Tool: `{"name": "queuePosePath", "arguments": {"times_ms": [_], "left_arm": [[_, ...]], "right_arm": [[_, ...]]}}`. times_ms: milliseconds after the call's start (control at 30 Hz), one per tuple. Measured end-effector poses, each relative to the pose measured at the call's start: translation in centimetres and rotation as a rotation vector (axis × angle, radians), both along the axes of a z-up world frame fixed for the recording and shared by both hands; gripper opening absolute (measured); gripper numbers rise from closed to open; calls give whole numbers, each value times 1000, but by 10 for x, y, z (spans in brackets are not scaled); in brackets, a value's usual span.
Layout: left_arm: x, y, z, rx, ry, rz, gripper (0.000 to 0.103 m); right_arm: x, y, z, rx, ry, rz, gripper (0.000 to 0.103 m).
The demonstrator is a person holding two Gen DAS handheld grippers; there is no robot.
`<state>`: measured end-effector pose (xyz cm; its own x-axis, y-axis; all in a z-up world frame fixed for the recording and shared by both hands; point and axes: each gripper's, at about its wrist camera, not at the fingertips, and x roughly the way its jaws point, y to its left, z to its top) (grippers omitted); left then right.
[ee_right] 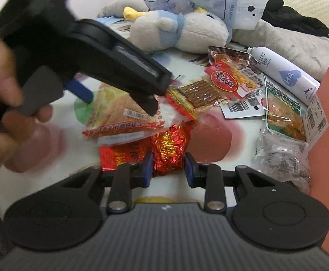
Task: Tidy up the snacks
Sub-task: 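Grasp the red-gold candy wrapper with the right gripper while the left grips a red-topped packet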
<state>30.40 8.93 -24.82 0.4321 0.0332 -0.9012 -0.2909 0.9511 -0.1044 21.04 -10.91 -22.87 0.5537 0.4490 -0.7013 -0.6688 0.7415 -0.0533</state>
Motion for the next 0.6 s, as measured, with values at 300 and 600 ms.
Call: {"name": "queuePosePath", "arguments": {"times_ms": [300,600], "left_arm": [[5,-16,-8,108,33,10,103],[-1,-24,-5,118,19,-5,89]], "right_arm": [[-12,-12,1,-63,-42,12,32],[-12,-21,1,-76,-49,-10,32]]}}
